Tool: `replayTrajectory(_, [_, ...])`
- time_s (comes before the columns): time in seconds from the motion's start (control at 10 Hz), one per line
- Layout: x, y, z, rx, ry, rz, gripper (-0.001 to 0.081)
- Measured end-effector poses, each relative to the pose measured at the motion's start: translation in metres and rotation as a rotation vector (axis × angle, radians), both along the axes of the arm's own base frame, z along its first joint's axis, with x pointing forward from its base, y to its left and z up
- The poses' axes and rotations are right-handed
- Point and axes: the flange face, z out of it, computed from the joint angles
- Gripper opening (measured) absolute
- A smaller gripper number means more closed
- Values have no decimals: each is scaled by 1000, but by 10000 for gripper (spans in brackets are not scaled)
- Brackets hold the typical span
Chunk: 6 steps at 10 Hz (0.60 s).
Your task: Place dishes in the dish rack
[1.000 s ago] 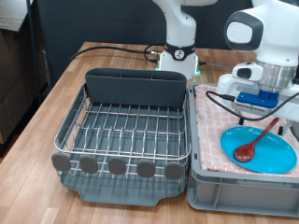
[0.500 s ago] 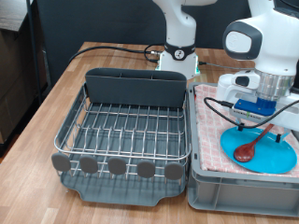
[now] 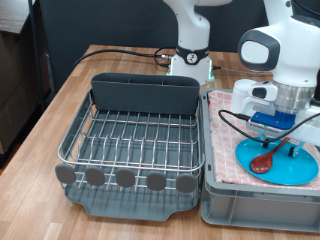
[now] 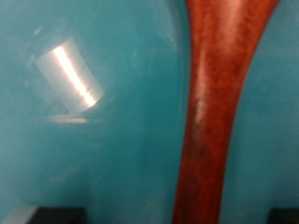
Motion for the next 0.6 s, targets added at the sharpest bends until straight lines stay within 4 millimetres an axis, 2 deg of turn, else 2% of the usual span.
replayTrajectory(0.1, [0, 1, 0, -1, 1, -1, 329])
replayTrajectory(0.2, [0, 3, 0, -7, 5, -1, 329])
replayTrajectory(0.3, [0, 4, 0, -15, 11, -1, 135])
replayTrajectory(0.4, [2, 6, 2, -23, 15, -3, 135])
replayTrajectory(0.5, [4, 7, 5, -33, 21, -4, 78])
replayTrajectory(0.6, [6, 9, 8, -39, 21, -4, 78])
